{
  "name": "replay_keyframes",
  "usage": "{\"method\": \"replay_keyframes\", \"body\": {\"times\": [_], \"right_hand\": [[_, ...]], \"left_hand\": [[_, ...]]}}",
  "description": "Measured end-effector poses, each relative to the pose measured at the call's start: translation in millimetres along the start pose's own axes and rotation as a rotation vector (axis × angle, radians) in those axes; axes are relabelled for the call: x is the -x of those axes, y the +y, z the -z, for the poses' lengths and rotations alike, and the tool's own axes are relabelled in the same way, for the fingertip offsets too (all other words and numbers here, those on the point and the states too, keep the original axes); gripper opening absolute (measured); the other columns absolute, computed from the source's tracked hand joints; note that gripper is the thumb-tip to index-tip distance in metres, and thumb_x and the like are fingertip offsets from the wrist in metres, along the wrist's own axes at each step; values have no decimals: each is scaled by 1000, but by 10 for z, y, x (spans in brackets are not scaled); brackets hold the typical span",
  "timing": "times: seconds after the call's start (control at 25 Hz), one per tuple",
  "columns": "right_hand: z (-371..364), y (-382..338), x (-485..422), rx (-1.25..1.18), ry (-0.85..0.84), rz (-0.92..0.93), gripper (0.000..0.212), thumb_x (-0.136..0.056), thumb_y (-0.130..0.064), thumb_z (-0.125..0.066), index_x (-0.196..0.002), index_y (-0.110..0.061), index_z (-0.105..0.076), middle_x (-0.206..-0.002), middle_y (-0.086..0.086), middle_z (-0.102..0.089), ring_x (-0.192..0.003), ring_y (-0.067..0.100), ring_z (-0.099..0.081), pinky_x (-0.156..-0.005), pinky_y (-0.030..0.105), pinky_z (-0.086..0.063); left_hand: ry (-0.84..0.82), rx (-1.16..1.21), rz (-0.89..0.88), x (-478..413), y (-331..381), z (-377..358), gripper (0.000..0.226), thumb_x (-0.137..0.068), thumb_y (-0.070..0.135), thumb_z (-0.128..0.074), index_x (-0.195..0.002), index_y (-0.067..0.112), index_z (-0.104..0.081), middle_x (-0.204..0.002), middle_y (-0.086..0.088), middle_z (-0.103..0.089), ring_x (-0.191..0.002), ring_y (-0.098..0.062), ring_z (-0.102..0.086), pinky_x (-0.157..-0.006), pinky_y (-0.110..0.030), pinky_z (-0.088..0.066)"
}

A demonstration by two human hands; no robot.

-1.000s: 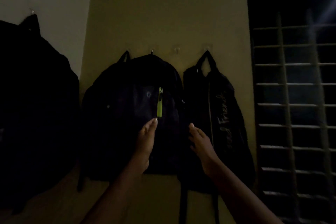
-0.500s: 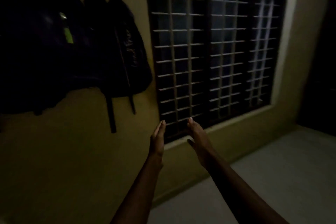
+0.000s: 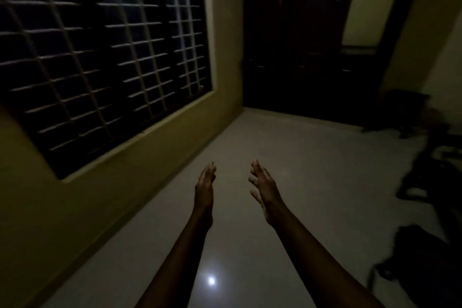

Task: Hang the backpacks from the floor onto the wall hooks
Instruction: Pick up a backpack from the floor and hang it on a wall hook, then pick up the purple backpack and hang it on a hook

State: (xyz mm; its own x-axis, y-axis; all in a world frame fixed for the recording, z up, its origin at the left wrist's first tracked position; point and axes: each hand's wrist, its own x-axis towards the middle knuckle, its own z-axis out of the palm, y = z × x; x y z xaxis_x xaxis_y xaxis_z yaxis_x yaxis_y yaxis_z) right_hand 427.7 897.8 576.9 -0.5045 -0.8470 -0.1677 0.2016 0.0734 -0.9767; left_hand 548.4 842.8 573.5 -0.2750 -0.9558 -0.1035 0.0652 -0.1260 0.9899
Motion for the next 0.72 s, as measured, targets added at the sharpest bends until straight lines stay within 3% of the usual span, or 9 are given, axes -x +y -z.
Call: {"method": "replay_keyframes", "body": {"times": [0.2,0.4,0.6,0.72], "right_hand": [[2010,345,463,0,267,-93,53,-93,-48,-41,-139,-22,-40,-147,3,-41,-131,21,-44,-104,36,-37],[3279,663,558,-33,447,-215,54,-92,-50,-43,-138,-23,-40,-145,1,-43,-129,19,-44,-103,34,-37],[4322,988,-102,0,532,-335,54,-91,-49,-46,-138,-23,-39,-145,2,-42,-131,20,-43,-109,36,-35],[4955,1203,-803,69,563,-417,54,-92,-47,-47,-139,-22,-39,-144,1,-44,-129,19,-44,-104,33,-37]], "left_hand": [[-271,-37,156,652,-863,-1722,47,-95,40,-37,-137,19,-43,-146,-2,-43,-134,-20,-39,-111,-40,-22],[-458,-79,305,890,-1514,-2929,45,-96,37,-37,-137,19,-42,-148,-3,-41,-136,-22,-36,-111,-38,-23],[-542,-131,438,447,-2189,-4050,49,-95,37,-40,-139,16,-40,-148,-5,-40,-136,-22,-36,-110,-34,-24],[-567,-161,511,-83,-2654,-4820,46,-96,34,-41,-138,16,-41,-147,-4,-41,-134,-21,-38,-107,-29,-26]]}}
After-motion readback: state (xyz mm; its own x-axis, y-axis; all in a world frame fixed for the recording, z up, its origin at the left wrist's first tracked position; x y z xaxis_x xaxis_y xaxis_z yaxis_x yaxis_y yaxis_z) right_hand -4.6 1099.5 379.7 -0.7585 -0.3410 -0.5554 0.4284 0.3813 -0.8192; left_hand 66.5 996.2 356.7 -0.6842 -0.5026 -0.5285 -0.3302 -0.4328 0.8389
